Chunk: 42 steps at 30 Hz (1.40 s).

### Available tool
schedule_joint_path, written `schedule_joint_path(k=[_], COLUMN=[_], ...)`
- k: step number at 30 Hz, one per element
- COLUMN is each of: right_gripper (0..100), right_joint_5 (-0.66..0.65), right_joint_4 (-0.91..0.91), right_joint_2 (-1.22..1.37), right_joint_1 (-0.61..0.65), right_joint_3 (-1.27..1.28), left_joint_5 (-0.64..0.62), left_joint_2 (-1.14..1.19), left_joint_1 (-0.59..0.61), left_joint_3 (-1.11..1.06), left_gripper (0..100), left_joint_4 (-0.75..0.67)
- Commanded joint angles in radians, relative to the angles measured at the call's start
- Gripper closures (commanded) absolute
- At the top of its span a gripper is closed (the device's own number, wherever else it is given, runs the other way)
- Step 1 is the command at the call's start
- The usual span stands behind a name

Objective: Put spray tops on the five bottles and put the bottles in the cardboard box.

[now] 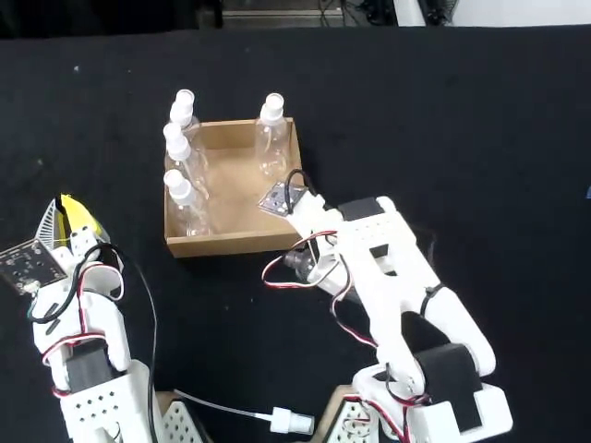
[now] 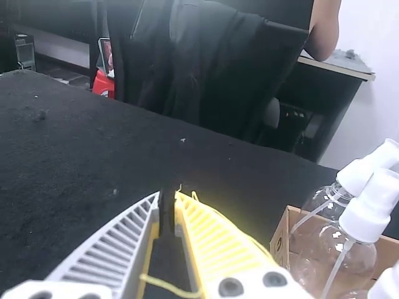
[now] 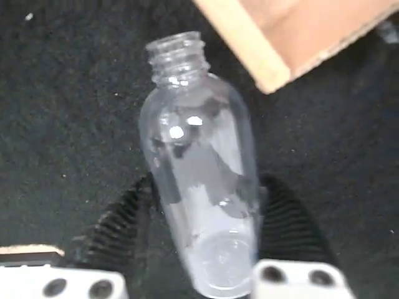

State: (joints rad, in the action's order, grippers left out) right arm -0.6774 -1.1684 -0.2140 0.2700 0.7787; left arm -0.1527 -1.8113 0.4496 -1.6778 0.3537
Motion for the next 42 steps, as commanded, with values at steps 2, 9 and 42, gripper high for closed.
schedule_joint_path(k=[2, 9, 42], right_gripper=[91.7, 91.7, 63.1], right_joint_5=[0.003, -0.118, -0.126], right_joint_4=[-0.055, -0.176, -0.299], right_joint_2=[-0.013, -0.091, 0.294], right_joint_1=[-0.066, -0.440, -0.827], right_joint_3=[-0.035, -0.131, -0.498], left_joint_5=[0.008, 0.006, 0.006], left_joint_2=[-0.005, -0.003, -0.002], left_joint_1=[-0.015, -0.015, -0.016], left_joint_3=[-0.022, -0.022, -0.022], left_gripper=[97, 97, 97], left_joint_4=[0.005, 0.005, 0.005])
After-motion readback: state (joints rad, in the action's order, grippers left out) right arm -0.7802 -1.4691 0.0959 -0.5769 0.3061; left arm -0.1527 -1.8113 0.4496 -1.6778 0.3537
